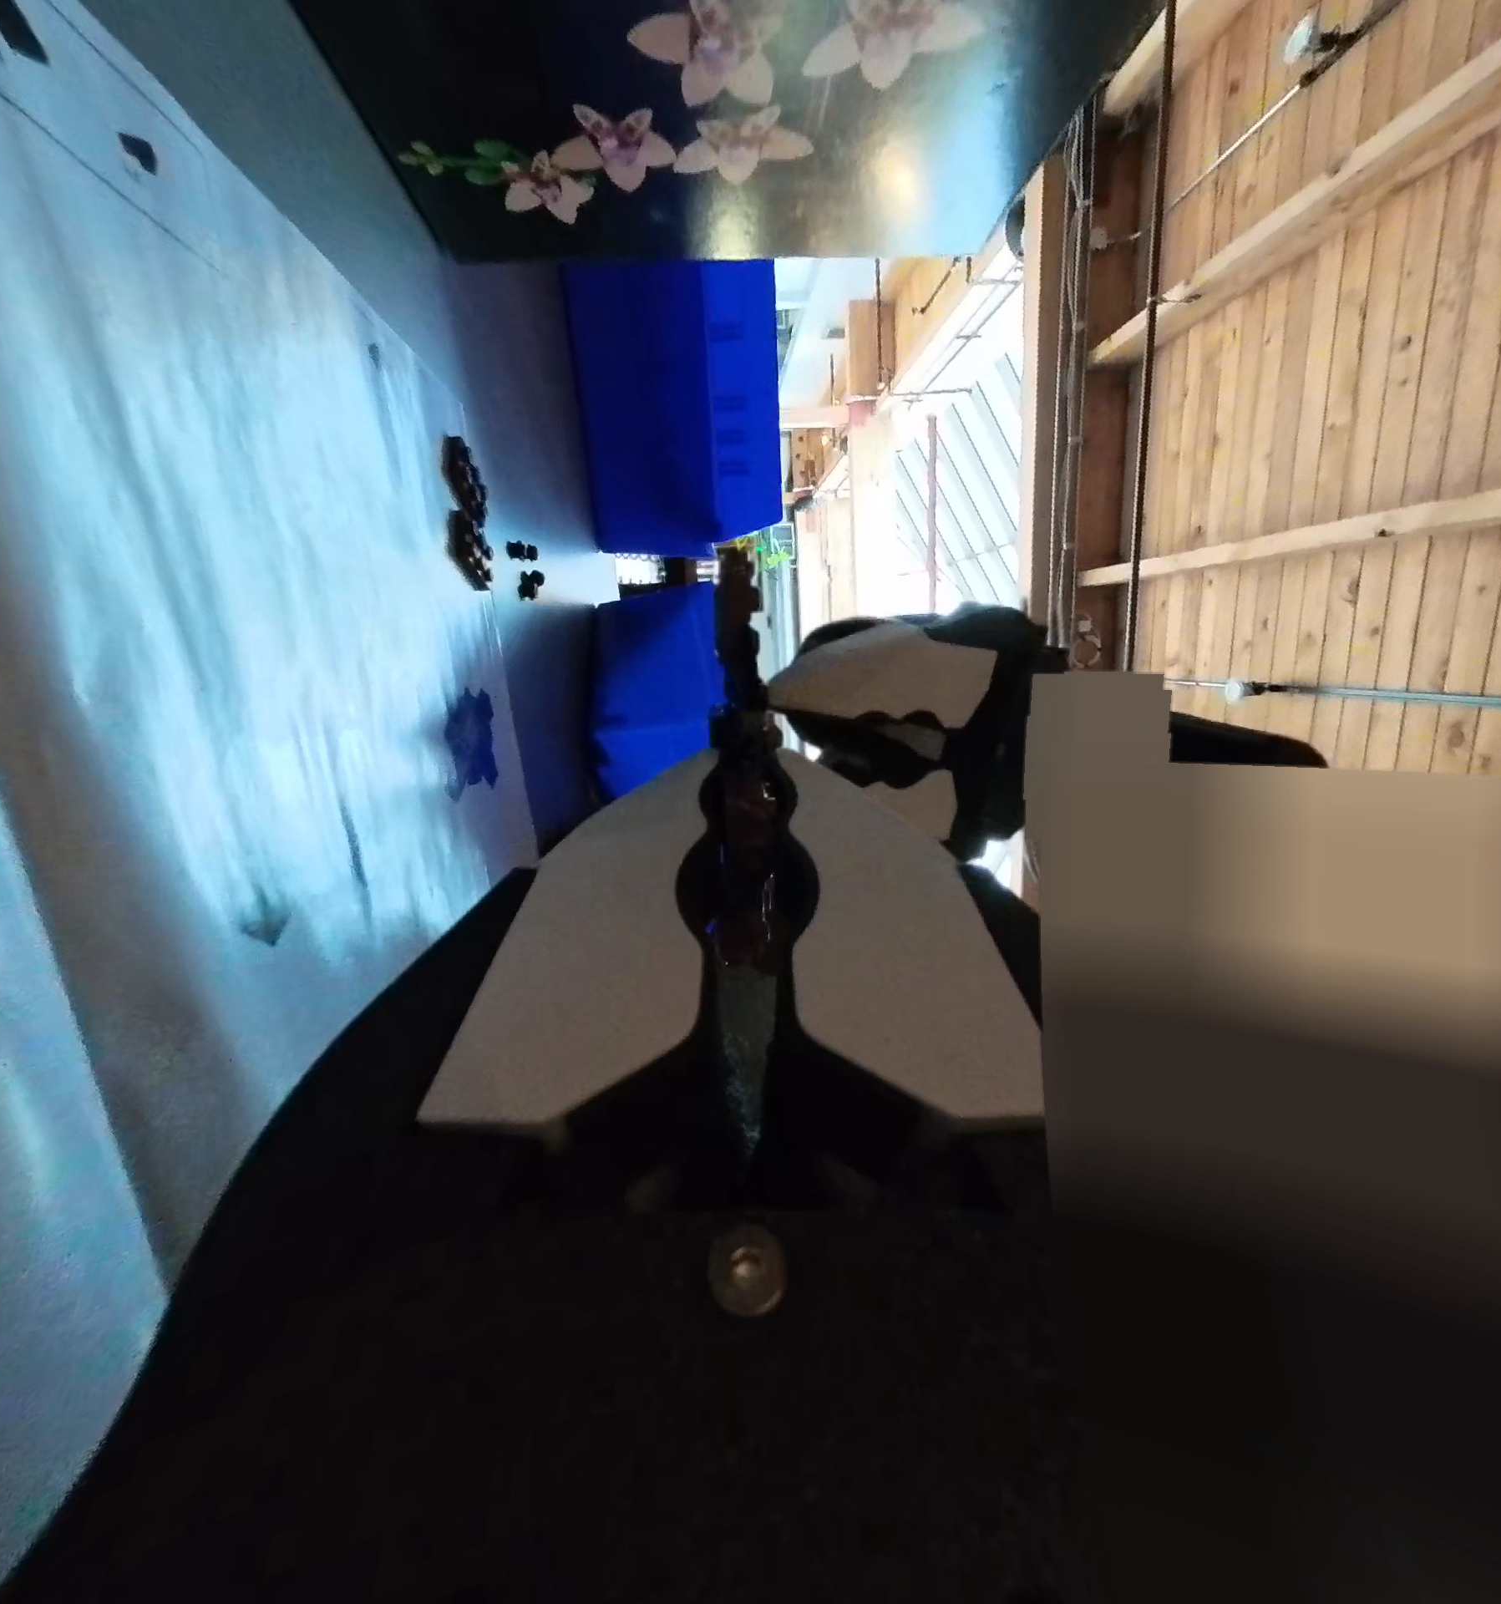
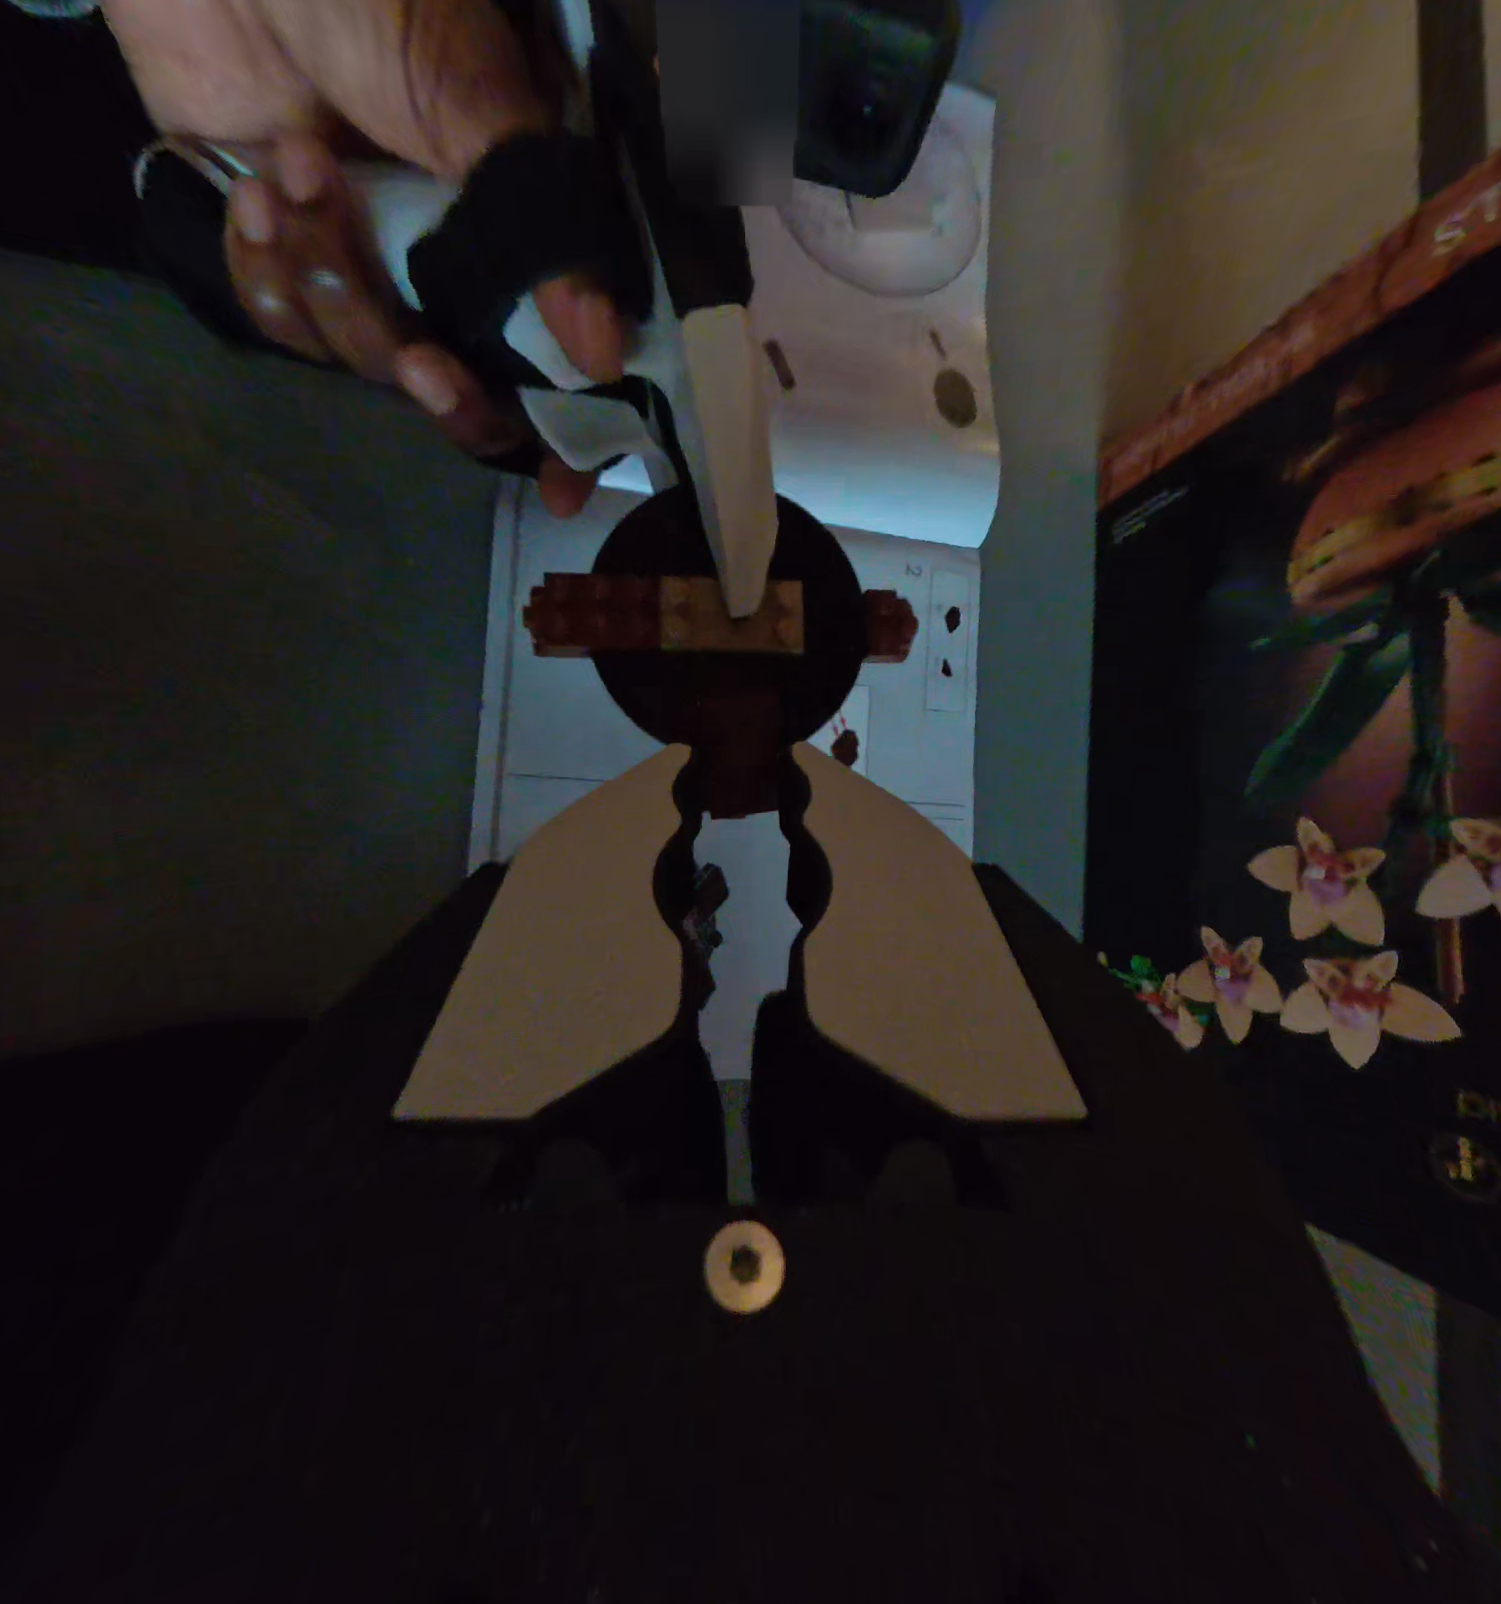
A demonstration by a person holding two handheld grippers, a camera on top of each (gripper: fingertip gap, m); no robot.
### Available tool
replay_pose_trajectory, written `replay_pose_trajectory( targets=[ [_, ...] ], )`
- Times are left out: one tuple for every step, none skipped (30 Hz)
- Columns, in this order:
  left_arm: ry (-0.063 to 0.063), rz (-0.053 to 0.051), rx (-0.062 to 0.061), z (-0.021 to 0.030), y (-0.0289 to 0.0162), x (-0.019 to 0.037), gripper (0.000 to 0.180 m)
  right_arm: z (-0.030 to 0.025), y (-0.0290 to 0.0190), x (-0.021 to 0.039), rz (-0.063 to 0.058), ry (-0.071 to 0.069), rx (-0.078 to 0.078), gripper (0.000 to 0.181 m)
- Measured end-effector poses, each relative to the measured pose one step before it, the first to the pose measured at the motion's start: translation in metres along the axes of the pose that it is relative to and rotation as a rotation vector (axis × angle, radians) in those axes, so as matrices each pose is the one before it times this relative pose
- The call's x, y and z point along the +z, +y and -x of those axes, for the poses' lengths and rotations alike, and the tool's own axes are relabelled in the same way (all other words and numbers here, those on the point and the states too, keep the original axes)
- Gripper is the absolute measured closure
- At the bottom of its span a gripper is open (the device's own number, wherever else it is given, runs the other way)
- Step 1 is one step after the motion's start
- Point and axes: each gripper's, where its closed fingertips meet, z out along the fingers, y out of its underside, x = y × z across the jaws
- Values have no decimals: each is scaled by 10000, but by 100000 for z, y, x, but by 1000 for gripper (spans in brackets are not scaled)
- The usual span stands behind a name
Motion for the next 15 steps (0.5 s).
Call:
replay_pose_trajectory(
  targets=[
    [45,21,6,-21,26,18,175,202,-206,-11,37,-76,37,165],
    [27,27,10,-22,44,51,174,186,-200,83,45,-75,110,165],
    [21,-1,-12,-1,-2,48,175,-54,-1,98,136,62,90,165],
    [16,13,-23,-13,23,30,175,-181,71,118,145,140,49,165],
    [-26,-4,30,44,0,-4,175,-41,0,120,58,-3,92,165],
    [-7,-37,4,24,-21,-43,174,0,7,81,32,-50,194,165],
    [11,-44,6,12,-37,-45,175,1,101,-4,61,-15,217,165],
    [38,-2,5,0,-13,-38,174,-6,29,-3,29,2,142,165],
    [39,-5,-29,4,4,-49,174,-1,34,-20,34,20,94,165],
    [19,-28,-41,38,-44,-61,174,-3,74,-29,78,30,98,165],
    [23,-17,4,7,-20,-42,174,42,109,-15,111,-6,77,165],
    [5,27,14,-11,21,-66,174,43,21,5,61,5,-34,165],
    [0,-4,24,7,-13,-2,174,-5,-53,23,0,24,-46,165],
    [6,-9,4,-6,-28,-5,174,-43,-18,31,-5,14,15,165],
    [23,0,0,-24,-12,-35,174,-35,-35,2,-42,-22,52,165]
  ],
)
